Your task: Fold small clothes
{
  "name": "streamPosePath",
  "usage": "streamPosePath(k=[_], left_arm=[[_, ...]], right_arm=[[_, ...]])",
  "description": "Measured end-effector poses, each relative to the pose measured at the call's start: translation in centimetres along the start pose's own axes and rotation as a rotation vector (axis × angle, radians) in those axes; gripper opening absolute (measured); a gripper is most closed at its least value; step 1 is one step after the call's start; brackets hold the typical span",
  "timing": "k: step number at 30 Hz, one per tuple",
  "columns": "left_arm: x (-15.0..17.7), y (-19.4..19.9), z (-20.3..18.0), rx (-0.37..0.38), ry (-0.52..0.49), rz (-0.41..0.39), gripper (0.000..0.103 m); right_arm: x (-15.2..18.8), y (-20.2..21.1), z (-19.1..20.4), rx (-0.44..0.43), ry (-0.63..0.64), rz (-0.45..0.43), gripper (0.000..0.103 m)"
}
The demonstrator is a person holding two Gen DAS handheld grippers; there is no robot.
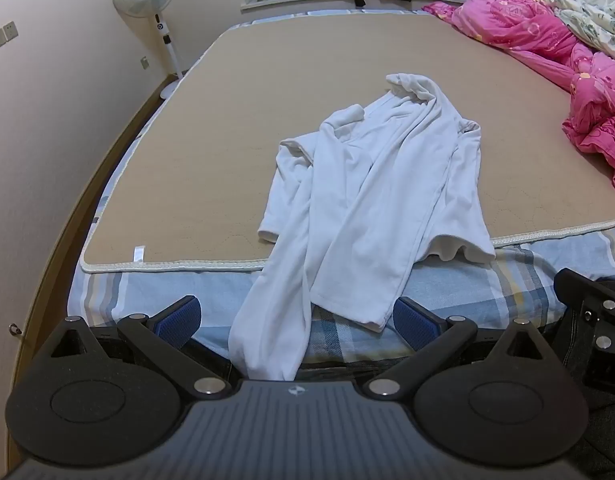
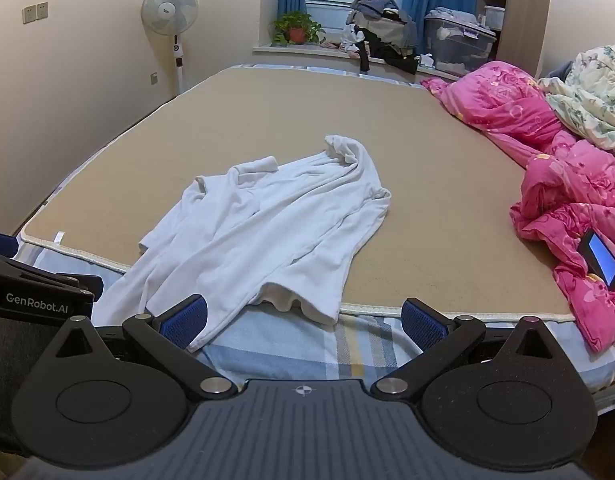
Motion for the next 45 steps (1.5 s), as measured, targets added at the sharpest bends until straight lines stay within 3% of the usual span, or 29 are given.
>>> streamPosePath(k=[19, 25, 29, 31, 35, 40, 45], left_arm=[[-0.4, -1.5, 0.4, 0.005, 0.000, 0.028, 0.102], [-2.3, -3.3, 1.7, 0.015, 0.017, 0.012, 0.102], [-5.1, -6.2, 3.6, 0.006, 0.024, -0.003, 0.102], [-7.3, -8.0, 4.7, -0.002, 0.020, -0.023, 0.102], [-13.0, -13.9, 6.6, 0.031, 0.032, -0.037, 0.102], [-18.5, -24.3, 7.4, 0.088, 0.066, 0.064, 0.102], [-19.9, -31.9, 6.8, 0.134, 0.113, 0.189, 0.102]], right_arm=[[0.1, -1.4, -0.1, 0.009, 0.020, 0.002, 0.102], [-0.6, -3.5, -1.9, 0.049, -0.033, 0.001, 0.102], [-2.4, -6.6, -4.3, 0.058, -0.116, 0.031, 0.102], [-3.8, -8.7, -5.7, 0.079, -0.143, 0.049, 0.102], [-9.9, -13.7, -8.4, 0.120, -0.163, -0.064, 0.102], [-17.8, -24.5, -8.9, 0.128, -0.132, -0.098, 0.102], [-23.9, -38.5, -5.7, 0.107, -0.088, -0.013, 0.102]])
Point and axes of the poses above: each gripper's, at about its wrist camera, not at the fingertips, and y roughly against the way its jaws point, z to its left, x to its underside, the point moved 6 cm from there along -y, roughly the way its jaws point, and after that the axes turned 11 degrees about x, right-handed, at the moved point
